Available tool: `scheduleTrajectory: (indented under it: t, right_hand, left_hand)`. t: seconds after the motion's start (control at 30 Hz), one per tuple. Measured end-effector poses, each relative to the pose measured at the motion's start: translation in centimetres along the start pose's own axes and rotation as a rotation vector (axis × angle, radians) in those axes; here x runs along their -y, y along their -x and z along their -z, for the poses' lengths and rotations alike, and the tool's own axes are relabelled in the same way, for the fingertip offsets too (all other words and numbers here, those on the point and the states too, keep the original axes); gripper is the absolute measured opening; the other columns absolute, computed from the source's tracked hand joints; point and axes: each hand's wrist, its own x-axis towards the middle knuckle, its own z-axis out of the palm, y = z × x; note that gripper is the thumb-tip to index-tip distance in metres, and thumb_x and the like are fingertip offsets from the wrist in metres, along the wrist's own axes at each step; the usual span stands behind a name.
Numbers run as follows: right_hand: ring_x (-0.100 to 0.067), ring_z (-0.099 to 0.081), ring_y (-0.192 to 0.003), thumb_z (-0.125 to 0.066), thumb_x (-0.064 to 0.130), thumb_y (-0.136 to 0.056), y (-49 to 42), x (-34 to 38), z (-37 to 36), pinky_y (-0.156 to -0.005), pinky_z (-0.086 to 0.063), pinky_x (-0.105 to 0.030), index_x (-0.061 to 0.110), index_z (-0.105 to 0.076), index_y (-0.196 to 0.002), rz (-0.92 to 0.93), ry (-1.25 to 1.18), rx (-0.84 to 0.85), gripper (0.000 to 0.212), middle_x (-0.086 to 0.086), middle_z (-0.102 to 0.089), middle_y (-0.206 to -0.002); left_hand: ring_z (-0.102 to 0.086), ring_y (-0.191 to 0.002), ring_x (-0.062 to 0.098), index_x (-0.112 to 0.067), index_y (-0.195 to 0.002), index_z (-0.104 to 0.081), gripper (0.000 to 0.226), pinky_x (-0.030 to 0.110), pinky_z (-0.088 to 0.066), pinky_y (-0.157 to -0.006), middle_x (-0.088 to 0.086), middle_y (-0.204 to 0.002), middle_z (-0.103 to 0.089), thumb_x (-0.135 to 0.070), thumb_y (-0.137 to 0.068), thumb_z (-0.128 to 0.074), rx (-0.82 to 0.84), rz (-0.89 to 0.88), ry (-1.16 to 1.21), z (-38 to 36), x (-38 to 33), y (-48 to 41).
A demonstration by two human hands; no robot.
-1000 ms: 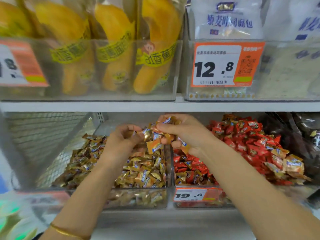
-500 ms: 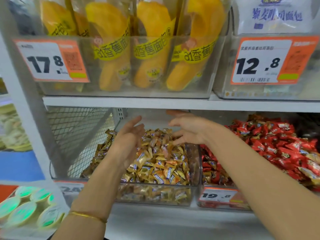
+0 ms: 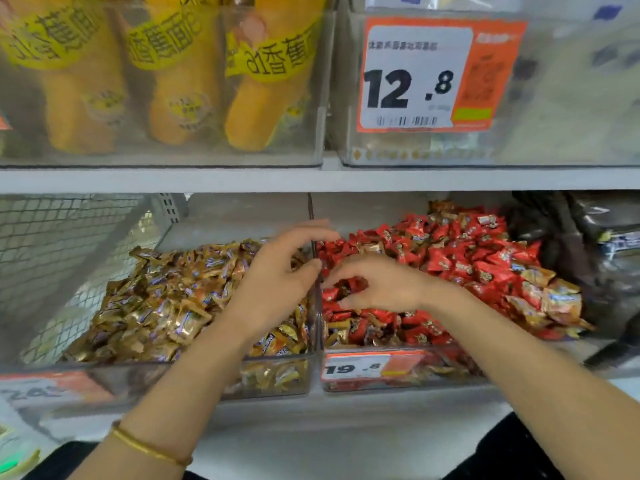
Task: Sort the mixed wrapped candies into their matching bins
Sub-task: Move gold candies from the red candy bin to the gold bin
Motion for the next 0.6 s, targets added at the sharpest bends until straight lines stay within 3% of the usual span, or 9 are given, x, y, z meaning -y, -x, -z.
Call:
scheduleTrajectory:
  t: [0.1, 0.2, 0.3, 0.4, 0.53, 0.6]
  right_hand:
    - [-0.019, -0.024, -0.137, -0.062, 0.05, -0.083, -0.6, -1.4, -1.0, -0.112, -0.02, -0.045, 0.04, -0.046, -0.134, -0.068, 0.318, 0.127, 0.054, 0.01, -0.038, -0.145]
    - [-0.022, -0.016, -0.142, -0.06, 0.051, -0.083, 0.0, -3.6, 0.2, -0.113, -0.014, -0.054, 0.046, -0.045, -0.131, -0.163, 0.352, 0.028, 0.051, 0.013, -0.032, -0.149]
    - [-0.022, -0.014, -0.143, -0.062, 0.051, -0.081, 0.7, -5.1, 2.1, -0.113, -0.016, -0.055, 0.045, -0.042, -0.135, -0.259, 0.377, -0.09, 0.058, 0.011, -0.029, -0.152]
    - [-0.021, -0.03, -0.137, -0.069, 0.04, -0.08, 1.3, -5.0, 3.1, -0.113, -0.027, -0.041, 0.035, -0.039, -0.141, -0.228, 0.208, -0.222, 0.068, 0.005, -0.039, -0.147]
    - [-0.011, -0.059, -0.101, -0.062, 0.002, -0.086, 1.5, -3.4, 3.2, -0.093, -0.045, -0.021, 0.016, -0.066, -0.113, -0.096, -0.002, -0.364, 0.031, 0.0, -0.065, -0.115]
    - [-0.005, -0.06, -0.087, -0.061, -0.001, -0.086, 0.9, -2.9, 2.5, -0.085, -0.049, -0.018, 0.013, -0.07, -0.103, -0.08, -0.052, -0.311, 0.023, -0.002, -0.069, -0.104]
  left_hand:
    - [-0.04, -0.121, -0.012, -0.038, -0.102, -0.062, 0.046, 0.008, -0.025, -0.104, -0.024, -0.125, -0.051, 0.005, -0.085, -0.055, -0.048, -0.007, -0.034, -1.1, 0.0, -0.7]
    - [-0.039, -0.122, -0.012, -0.038, -0.102, -0.062, 0.046, 0.016, -0.026, -0.107, -0.029, -0.122, -0.049, 0.004, -0.086, -0.053, -0.045, 0.018, -0.028, -1.6, -0.2, -1.1]
    - [-0.037, -0.121, -0.015, -0.04, -0.103, -0.062, 0.046, 0.01, -0.025, -0.106, -0.028, -0.124, -0.049, 0.003, -0.088, -0.052, -0.029, 0.03, -0.055, -1.8, 0.0, -1.1]
    - [-0.039, -0.125, -0.009, -0.037, -0.103, -0.063, 0.044, 0.018, -0.027, -0.11, -0.023, -0.127, -0.05, 0.002, -0.088, -0.051, -0.026, 0.039, -0.053, -1.8, 0.5, -1.0]
    - [-0.04, -0.125, -0.004, -0.037, -0.102, -0.063, 0.044, 0.018, -0.028, -0.108, -0.021, -0.126, -0.051, 0.003, -0.088, -0.051, -0.036, 0.03, -0.062, -1.9, 0.7, -1.0]
    - [-0.041, -0.124, -0.005, -0.036, -0.103, -0.063, 0.044, 0.01, -0.027, -0.106, -0.019, -0.125, -0.051, 0.003, -0.088, -0.051, -0.039, 0.018, -0.081, -2.0, 0.7, -1.1]
